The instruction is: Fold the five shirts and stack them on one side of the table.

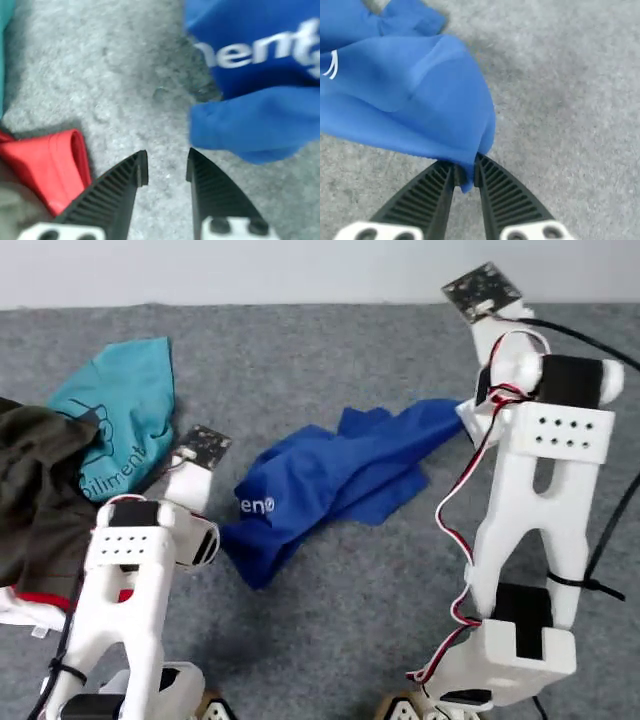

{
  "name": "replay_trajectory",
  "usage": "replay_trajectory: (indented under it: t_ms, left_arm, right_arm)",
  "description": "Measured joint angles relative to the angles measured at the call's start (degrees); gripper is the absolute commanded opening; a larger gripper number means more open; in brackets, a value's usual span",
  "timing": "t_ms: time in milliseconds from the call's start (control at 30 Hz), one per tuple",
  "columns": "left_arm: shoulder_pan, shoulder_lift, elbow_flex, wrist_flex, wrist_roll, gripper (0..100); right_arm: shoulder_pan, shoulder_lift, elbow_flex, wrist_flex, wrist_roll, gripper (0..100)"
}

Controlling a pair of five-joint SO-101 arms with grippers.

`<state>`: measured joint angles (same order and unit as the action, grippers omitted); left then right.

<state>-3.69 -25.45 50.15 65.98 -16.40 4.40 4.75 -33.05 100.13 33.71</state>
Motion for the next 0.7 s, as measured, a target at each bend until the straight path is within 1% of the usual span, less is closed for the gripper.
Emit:
replay_trajectory:
  t_ms: [133, 267, 333, 500, 600, 700]
  left_arm:
    - [2.6, 0.0, -3.7, 2.9, 0.3, 14]
    - [6.6, 0.0, -8.5, 7.6, 3.0, 14]
    - [8.7, 0.0, -9.5, 8.6, 3.8, 14]
    - [13.1, 0.0, -9.7, 9.1, 4.2, 14]
    - [14.4, 0.0, -9.7, 8.9, 4.2, 14]
    - [13.7, 0.0, -7.2, 4.7, 4.2, 14]
  right_arm:
    - [0.3, 0.0, 0.0, 0.1, 0.0, 0.9]
    - [0.0, 0.0, 1.4, 0.1, 0.0, 0.9]
    - [0.1, 0.0, 2.9, 0.1, 0.0, 0.9]
    - [0.1, 0.0, 3.5, 0.1, 0.0, 0.9]
    - [0.1, 0.0, 3.5, 0.1, 0.0, 0.9]
    - [0.1, 0.0, 3.6, 0.1, 0.0, 0.9]
